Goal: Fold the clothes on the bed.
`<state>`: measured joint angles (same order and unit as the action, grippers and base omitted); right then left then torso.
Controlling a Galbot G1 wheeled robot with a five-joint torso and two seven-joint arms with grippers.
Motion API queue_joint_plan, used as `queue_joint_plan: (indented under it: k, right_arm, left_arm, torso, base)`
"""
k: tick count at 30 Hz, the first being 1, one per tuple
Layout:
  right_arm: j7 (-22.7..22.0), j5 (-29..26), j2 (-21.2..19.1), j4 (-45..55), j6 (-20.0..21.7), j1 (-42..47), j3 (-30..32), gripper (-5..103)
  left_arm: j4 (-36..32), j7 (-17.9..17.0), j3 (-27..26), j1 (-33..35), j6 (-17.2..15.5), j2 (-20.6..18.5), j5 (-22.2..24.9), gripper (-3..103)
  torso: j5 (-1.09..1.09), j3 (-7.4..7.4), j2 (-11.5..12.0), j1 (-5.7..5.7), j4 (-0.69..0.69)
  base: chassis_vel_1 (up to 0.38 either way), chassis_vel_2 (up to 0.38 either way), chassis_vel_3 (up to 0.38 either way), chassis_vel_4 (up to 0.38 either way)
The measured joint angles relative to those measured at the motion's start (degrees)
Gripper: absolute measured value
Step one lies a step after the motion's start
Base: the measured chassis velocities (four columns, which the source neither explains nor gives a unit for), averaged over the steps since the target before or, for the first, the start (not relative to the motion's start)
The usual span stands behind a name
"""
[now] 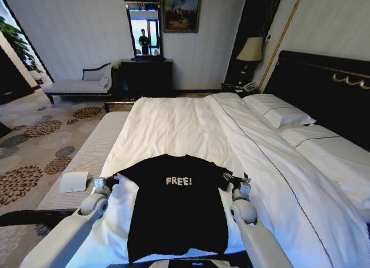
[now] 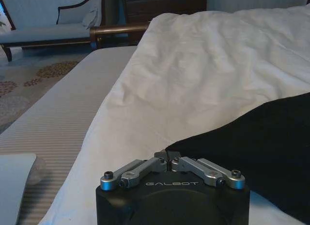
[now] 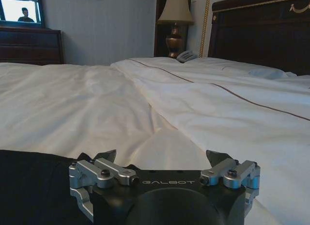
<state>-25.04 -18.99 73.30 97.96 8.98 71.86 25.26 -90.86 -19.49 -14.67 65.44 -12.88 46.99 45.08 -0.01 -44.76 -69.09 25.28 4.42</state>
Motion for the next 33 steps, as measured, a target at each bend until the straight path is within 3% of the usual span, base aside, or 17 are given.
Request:
queue_joint_plan:
  k: [3, 7, 9, 10, 12, 15, 16, 18, 19, 21, 22, 24, 30, 33]
  right_arm:
    - [0.2, 0.03, 0.08, 0.22, 0.01, 0.27, -0.1, 100]
    - [0.27, 0.07, 0.03, 0.53, 0.04, 0.7, -0.02, 100]
    - [0.27, 0.07, -0.07, 0.65, 0.04, 0.95, 0.15, 100]
    - [0.32, 0.07, -0.25, 0.81, 0.03, 1.43, 0.48, 100]
    - [0.36, 0.06, -0.36, 0.82, 0.0, 1.72, 0.69, 100]
    - [0.48, -0.89, -0.57, 0.82, -0.15, 2.4, 1.19, 100]
    - [0.48, -0.89, -0.57, 0.82, -0.15, 2.4, 1.19, 100]
    - [0.49, -2.49, -0.57, 0.82, -0.14, 2.63, 1.3, 100]
    - [0.48, -3.32, -0.52, 0.82, -0.11, 2.73, 1.38, 100]
    - [0.43, -6.42, -0.3, 0.82, 0.22, 3.08, 1.69, 100]
    - [0.43, -6.42, -0.3, 0.82, 0.22, 3.08, 1.69, 100]
    - [0.35, -8.21, -0.23, 0.97, 0.52, 3.64, 2.41, 100]
    - [0.65, -11.3, -0.24, 3.04, 1.1, 5.35, 5.64, 100]
    - [1.05, -13.87, -1.05, 2.74, 1.61, 4.02, 5.8, 100]
  left_arm:
    - [-0.51, 0.25, -0.19, 0.27, -0.01, 0.21, 0.33, -2]
    - [-2.75, 0.96, -1.23, 2.18, 0.43, 1.35, -0.33, 19]
    - [-3.66, 1.0, -1.99, 3.22, 0.47, 1.7, -0.37, 19]
    - [-5.14, 1.23, -3.84, 5.52, 0.59, 2.23, -0.65, 30]
    - [-5.86, 1.56, -5.29, 7.36, 0.8, 2.62, -1.18, 30]
    - [-7.86, 3.9, -11.17, 15.09, 2.7, 4.62, -5.52, 46]
    - [-7.86, 3.9, -11.17, 15.09, 2.7, 4.62, -5.52, 46]
    - [-9.99, 5.28, -14.55, 19.26, 4.02, 6.19, -9.51, 57]
    - [-10.92, 5.83, -15.61, 20.7, 4.56, 6.85, -11.21, 57]
    - [-15.28, 8.13, -19.44, 27.14, 7.83, 10.24, -16.71, 68]
    - [-15.28, 8.13, -19.44, 27.14, 7.83, 10.24, -16.71, 68]
    - [-17.96, 9.41, -20.34, 32.06, 9.39, 12.7, -17.49, 79]
    - [-20.57, 10.62, -18.62, 35.97, 11.75, 15.97, -17.48, 98]
    - [-22.75, 10.72, -18.55, 38.96, 12.62, 17.39, -17.21, 100]
  torso:
    - [0.01, 0.0, 0.0, 0.0, 0.0]
    - [0.01, 0.0, 0.0, 0.0, 0.0]
    - [0.01, 0.0, 0.0, 0.0, 0.0]
    - [0.01, 0.01, 0.0, 0.0, 0.02]
    - [0.02, 0.01, 0.0, 0.0, 0.01]
    - [-0.01, 0.01, 0.0, 0.0, -0.02]
    - [-0.01, 0.01, 0.0, 0.0, -0.02]
    - [0.01, 0.01, 0.0, -0.01, -0.02]
    - [0.01, 0.01, 0.0, -0.01, -0.02]
    - [0.03, 0.02, 0.0, -0.01, 0.01]
    - [0.03, 0.02, 0.0, -0.01, 0.01]
    - [0.02, 0.01, 0.0, -0.01, -0.05]
    - [-0.02, 0.01, -0.01, -0.01, 0.05]
    - [0.02, 0.01, 0.0, -0.01, 0.0]
  base:
    - [0.0, 0.0, 0.0, 0.0]
    - [0.0, 0.0, 0.0, 0.0]
    - [0.0, 0.0, 0.0, 0.0]
    - [0.0, 0.0, 0.0, 0.0]
    - [0.0, 0.0, 0.0, 0.0]
    - [0.0, 0.0, 0.0, 0.0]
    - [0.0, 0.0, 0.0, 0.0]
    - [0.0, 0.0, 0.0, 0.0]
    - [0.0, 0.0, 0.0, 0.0]
    - [0.0, 0.0, 0.0, 0.0]
    - [0.0, 0.0, 0.0, 0.0]
    - [0.0, 0.0, 0.0, 0.0]
    - [0.0, 0.0, 0.0, 0.0]
    - [0.0, 0.0, 0.0, 0.0]
